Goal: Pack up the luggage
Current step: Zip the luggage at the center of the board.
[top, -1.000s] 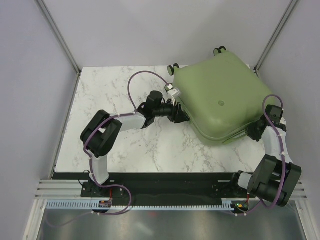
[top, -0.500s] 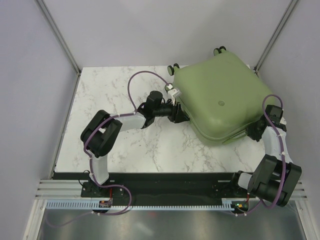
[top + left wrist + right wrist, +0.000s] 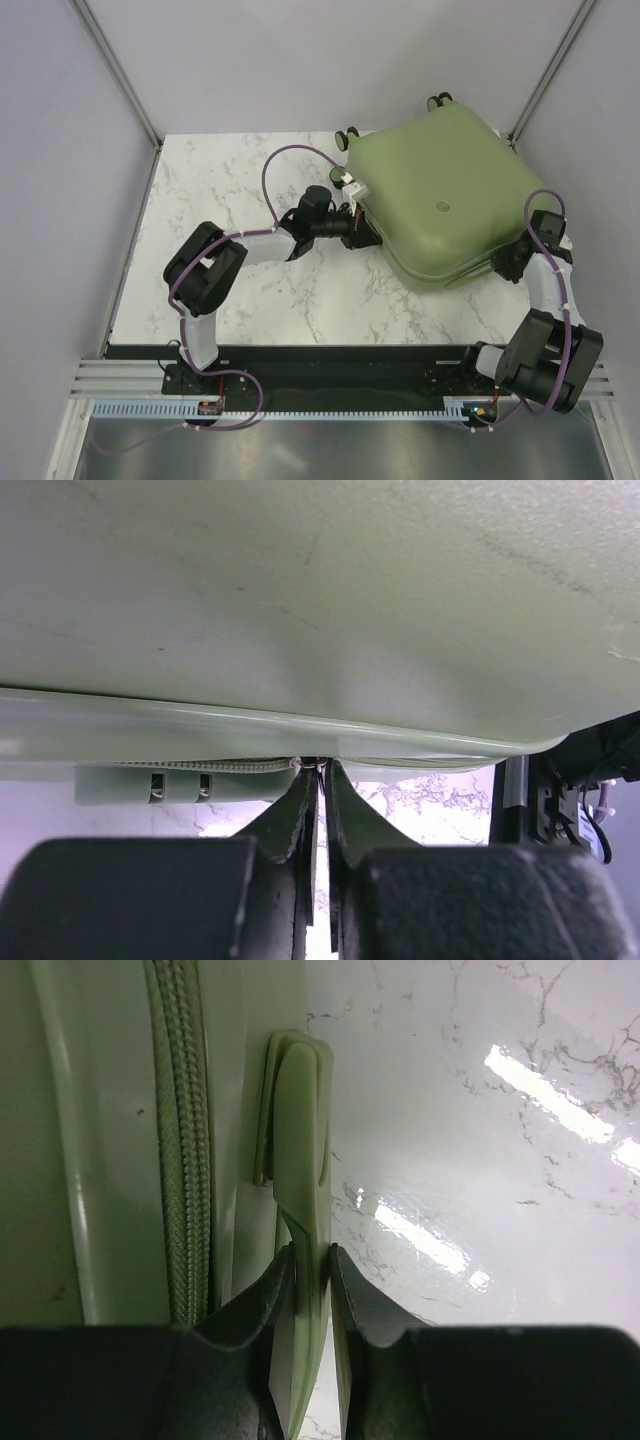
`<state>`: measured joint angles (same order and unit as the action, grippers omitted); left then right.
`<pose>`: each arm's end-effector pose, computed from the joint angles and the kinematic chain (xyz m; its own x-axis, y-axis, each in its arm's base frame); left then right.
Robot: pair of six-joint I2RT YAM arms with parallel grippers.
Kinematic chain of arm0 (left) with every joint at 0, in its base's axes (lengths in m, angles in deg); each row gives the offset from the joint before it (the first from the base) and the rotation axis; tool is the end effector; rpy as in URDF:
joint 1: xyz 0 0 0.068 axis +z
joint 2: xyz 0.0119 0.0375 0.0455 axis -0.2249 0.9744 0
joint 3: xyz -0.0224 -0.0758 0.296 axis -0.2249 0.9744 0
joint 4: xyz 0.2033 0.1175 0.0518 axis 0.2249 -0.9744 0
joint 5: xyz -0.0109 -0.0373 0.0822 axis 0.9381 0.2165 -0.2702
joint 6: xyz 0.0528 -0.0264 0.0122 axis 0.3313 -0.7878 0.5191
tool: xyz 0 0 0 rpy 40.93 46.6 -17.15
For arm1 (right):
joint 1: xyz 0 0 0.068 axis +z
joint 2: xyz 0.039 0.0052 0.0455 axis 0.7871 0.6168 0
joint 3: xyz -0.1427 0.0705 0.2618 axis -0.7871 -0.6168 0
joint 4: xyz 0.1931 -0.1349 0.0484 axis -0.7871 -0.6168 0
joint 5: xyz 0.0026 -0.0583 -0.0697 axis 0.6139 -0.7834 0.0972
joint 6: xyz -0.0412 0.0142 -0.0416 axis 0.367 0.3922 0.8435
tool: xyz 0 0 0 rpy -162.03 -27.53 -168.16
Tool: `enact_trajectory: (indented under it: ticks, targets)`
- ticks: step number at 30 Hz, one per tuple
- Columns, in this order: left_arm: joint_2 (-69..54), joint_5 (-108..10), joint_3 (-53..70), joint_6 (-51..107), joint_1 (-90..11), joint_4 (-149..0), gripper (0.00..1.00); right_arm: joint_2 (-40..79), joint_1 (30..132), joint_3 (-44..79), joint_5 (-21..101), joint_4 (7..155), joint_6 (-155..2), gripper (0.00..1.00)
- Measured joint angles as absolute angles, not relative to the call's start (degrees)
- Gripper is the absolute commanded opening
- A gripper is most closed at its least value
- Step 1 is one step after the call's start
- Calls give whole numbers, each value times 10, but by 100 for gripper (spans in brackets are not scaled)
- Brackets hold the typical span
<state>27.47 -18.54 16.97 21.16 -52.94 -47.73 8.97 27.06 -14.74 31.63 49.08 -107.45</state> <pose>0.3056 -0.2926 0.2405 -0.5286 0.1181 -0.8406 0.8325 0.2657 -0.4862 0.1866 -0.0868 0.2465 -0.3572 0.8387 -0.4110 0.8109 0.4969 0.3091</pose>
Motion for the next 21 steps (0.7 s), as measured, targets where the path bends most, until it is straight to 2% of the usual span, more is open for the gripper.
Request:
enact_trajectory:
  ticks: [1, 2, 11, 12, 13, 15, 18, 19, 21]
  targets:
    - [275, -189, 170, 212, -529, -481, 3, 90, 271, -148, 316, 491, -1075, 25]
    - [275, -193, 170, 212, -529, -484, 2, 90, 271, -148, 316, 492, -1075, 25]
    - [269, -233, 170, 216, -531, -514, 2, 79, 271, -160, 316, 504, -1075, 25]
    - [267, -239, 169, 216, -532, -519, 2, 79, 271, -161, 316, 506, -1075, 21]
    - [264, -245, 169, 216, -531, -524, 2, 78, 271, -162, 316, 507, -1076, 14]
    - [260, -254, 168, 215, -529, -534, 2, 77, 271, -164, 314, 508, -1075, 7]
    - [259, -255, 163, 213, -523, -546, 2, 74, 271, -167, 311, 509, -1076, 5]
    - [258, -254, 162, 211, -522, -549, 2, 73, 272, -169, 310, 512, -1077, 0]
    - [257, -253, 161, 209, -520, -554, 2, 68, 272, -175, 309, 518, -1077, 0]
